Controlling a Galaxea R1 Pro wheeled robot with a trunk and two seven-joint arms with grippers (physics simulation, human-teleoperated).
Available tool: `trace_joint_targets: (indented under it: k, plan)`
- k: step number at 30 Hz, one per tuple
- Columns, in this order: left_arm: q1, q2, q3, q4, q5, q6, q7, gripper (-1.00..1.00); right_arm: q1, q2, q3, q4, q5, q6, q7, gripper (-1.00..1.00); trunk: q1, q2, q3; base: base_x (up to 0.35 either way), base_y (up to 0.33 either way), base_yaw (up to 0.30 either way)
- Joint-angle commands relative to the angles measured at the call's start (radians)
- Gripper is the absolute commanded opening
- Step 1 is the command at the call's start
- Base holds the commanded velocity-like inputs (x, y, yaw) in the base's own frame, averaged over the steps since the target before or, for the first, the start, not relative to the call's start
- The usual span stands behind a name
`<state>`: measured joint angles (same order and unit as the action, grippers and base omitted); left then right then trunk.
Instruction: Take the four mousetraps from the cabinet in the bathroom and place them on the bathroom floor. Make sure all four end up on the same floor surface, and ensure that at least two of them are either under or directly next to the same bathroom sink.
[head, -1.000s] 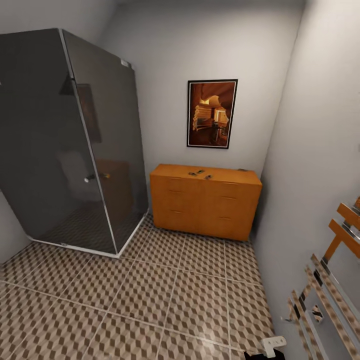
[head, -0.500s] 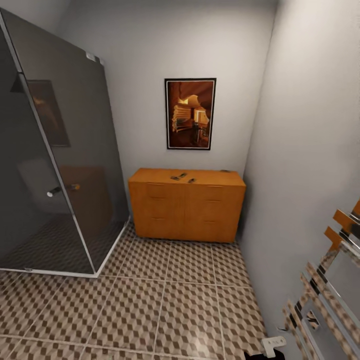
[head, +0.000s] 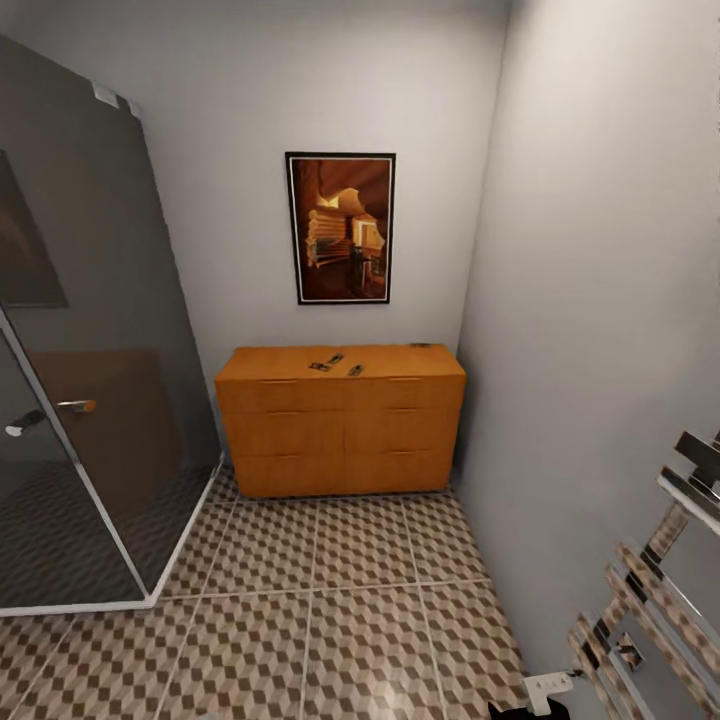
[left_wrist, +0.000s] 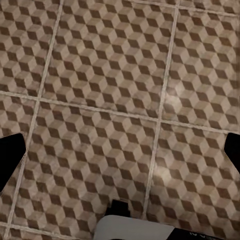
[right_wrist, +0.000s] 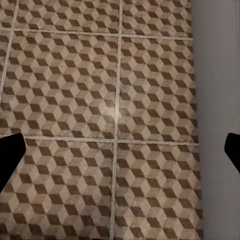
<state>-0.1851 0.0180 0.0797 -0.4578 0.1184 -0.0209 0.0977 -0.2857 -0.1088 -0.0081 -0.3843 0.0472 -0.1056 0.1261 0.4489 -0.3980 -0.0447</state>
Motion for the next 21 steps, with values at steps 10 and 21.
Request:
trace_joint_targets:
  k: [10,21]
  plan:
    - [0.0,0.001,-0.003,0.0,0.01,-0.002,0.002,1.0,-0.001,0.0,-0.001,0.001,0.005,-0.003,0.003,1.0,0.001,-0.002,-0.002,0.292,0.165,-0.268]
    - [0.0,0.002,-0.003,0.001,0.01,-0.002,0.002,1.0,-0.001,0.0,0.0,0.001,0.005,-0.003,0.003,1.0,0.001,-0.002,-0.002,0.314,0.018,-0.065]
